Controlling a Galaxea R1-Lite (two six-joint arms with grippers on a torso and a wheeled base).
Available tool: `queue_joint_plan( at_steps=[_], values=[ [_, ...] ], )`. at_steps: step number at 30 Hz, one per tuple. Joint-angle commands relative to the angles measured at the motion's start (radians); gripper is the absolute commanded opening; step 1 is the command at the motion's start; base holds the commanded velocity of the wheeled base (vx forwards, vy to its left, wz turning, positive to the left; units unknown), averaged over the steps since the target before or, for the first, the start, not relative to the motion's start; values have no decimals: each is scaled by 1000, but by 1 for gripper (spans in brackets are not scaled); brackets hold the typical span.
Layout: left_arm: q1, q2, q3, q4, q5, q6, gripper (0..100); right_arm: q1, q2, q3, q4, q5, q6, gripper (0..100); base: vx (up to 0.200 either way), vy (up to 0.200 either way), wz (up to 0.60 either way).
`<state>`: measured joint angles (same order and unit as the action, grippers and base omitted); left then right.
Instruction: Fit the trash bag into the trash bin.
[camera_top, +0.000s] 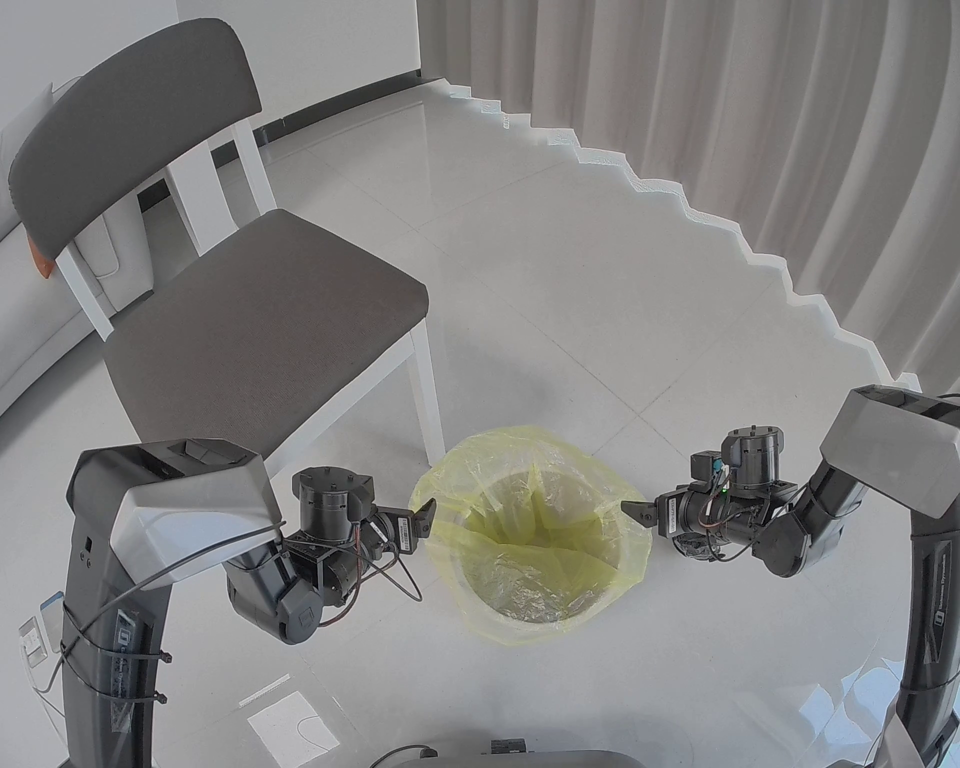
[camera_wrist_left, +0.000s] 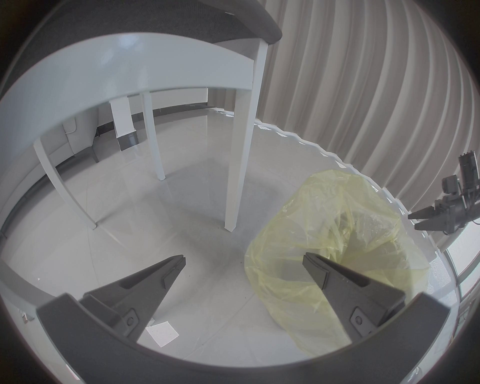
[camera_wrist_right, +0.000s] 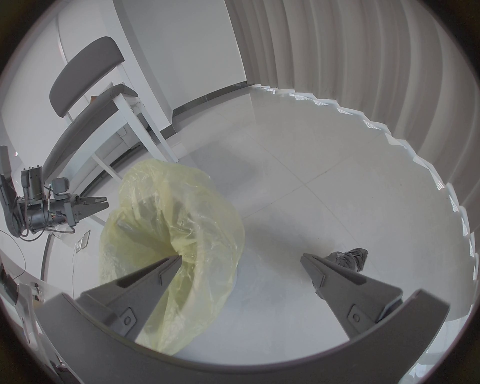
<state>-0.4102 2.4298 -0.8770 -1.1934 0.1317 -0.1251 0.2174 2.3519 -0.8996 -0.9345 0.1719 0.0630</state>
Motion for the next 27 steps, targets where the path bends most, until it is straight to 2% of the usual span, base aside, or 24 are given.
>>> queue_joint_plan(
  at_steps=[1, 7, 8, 19, 27],
  values=[
    [1, -9, 27, -17, 2, 1, 100, 5, 55, -59, 9, 11, 5, 100, 0, 0, 0],
    [7, -5, 39, -38, 2, -1, 100, 8, 86, -79, 6, 12, 3, 100, 0, 0, 0],
    [7, -5, 38, -38, 0, 1, 100, 7, 86, -79, 6, 12, 3, 0, 0, 0, 0],
    [2, 20, 21, -37, 3, 2, 100, 2, 87, -79, 9, 12, 5, 0, 0, 0, 0],
    [33, 71, -28, -20, 11, 10, 100, -15, 156, -137, 16, 12, 5, 0, 0, 0, 0]
  ],
)
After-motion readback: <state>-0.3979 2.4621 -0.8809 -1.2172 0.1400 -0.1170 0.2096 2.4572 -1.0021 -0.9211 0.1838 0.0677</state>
